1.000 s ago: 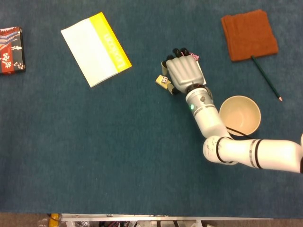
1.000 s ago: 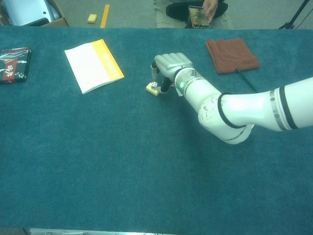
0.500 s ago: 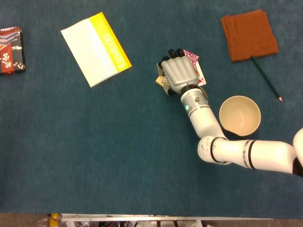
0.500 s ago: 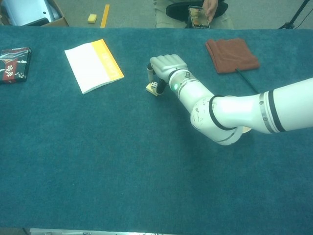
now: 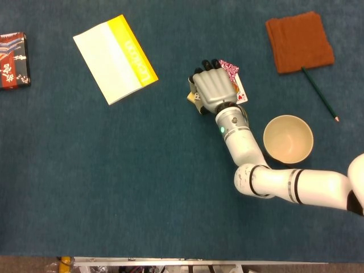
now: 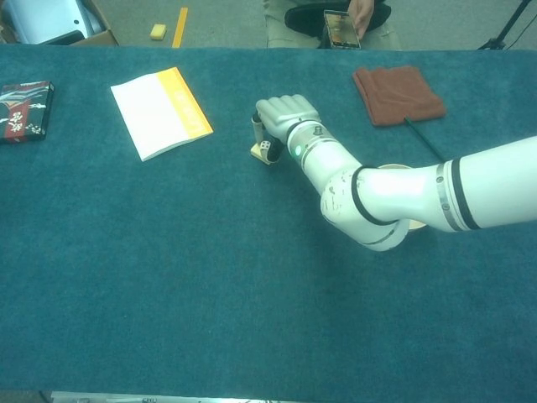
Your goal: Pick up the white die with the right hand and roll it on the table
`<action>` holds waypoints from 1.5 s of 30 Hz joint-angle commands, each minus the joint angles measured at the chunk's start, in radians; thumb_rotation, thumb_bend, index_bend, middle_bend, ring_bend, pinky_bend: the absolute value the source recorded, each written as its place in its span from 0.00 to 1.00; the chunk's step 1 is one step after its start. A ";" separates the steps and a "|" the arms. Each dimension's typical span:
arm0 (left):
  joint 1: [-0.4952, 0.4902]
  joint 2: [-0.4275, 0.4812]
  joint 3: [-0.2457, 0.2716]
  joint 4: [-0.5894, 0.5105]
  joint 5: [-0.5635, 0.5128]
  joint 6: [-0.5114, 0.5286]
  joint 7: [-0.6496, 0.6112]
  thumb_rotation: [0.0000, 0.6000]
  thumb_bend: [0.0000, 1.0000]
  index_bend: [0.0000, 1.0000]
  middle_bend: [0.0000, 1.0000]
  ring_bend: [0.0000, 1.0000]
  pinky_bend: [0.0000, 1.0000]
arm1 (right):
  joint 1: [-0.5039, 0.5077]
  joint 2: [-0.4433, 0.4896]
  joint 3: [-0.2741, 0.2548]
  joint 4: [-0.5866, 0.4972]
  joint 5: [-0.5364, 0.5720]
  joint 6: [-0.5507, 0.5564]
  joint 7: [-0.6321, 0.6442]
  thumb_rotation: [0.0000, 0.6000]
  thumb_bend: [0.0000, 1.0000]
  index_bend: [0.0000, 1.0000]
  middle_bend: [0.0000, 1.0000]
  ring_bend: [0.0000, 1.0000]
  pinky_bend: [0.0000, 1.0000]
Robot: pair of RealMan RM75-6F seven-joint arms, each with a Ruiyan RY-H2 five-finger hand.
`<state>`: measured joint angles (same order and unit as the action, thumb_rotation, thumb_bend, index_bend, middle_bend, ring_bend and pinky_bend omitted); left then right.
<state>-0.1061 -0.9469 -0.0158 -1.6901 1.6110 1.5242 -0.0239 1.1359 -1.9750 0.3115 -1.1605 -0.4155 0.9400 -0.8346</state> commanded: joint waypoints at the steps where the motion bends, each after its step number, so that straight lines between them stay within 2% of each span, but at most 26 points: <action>1: 0.001 0.000 0.000 0.000 -0.001 0.000 0.000 1.00 0.41 0.18 0.27 0.17 0.15 | -0.007 0.015 0.012 -0.025 -0.017 0.005 0.019 1.00 0.34 0.50 0.31 0.10 0.11; 8: 0.003 -0.001 0.000 0.001 -0.003 0.002 0.000 1.00 0.41 0.18 0.27 0.17 0.15 | -0.054 0.127 0.017 -0.202 -0.075 0.057 0.051 1.00 0.34 0.50 0.31 0.10 0.11; 14: 0.006 -0.002 0.002 0.001 -0.005 0.003 0.004 1.00 0.41 0.18 0.27 0.17 0.15 | -0.107 0.241 -0.010 -0.393 -0.125 0.111 0.069 1.00 0.34 0.50 0.31 0.10 0.11; 20: 0.010 -0.001 0.002 -0.003 0.000 0.012 0.005 1.00 0.41 0.18 0.27 0.17 0.15 | -0.181 0.284 -0.019 -0.486 -0.337 0.200 0.218 1.00 0.34 0.49 0.31 0.10 0.11; 25: 0.010 -0.002 -0.001 -0.001 -0.004 0.012 0.006 1.00 0.41 0.18 0.27 0.17 0.15 | -0.242 0.326 -0.035 -0.541 -0.506 0.256 0.338 1.00 0.34 0.33 0.31 0.10 0.11; 27: 0.008 -0.002 -0.001 -0.003 -0.003 0.010 0.009 1.00 0.41 0.18 0.27 0.17 0.15 | -0.257 0.342 -0.042 -0.558 -0.542 0.268 0.356 1.00 0.34 0.31 0.30 0.10 0.11; 37: 0.003 -0.003 -0.002 -0.008 0.000 0.004 0.018 1.00 0.41 0.18 0.27 0.17 0.15 | -0.301 0.428 -0.051 -0.638 -0.534 0.289 0.306 1.00 0.34 0.31 0.31 0.10 0.11; 45: 0.004 0.003 -0.003 -0.010 -0.005 0.001 0.015 1.00 0.41 0.18 0.27 0.17 0.15 | -0.389 0.571 -0.095 -0.771 -0.521 0.356 0.259 1.00 0.34 0.31 0.31 0.10 0.11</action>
<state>-0.1024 -0.9437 -0.0185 -1.6997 1.6063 1.5257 -0.0086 0.7778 -1.4444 0.2359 -1.8930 -0.9369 1.2696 -0.5585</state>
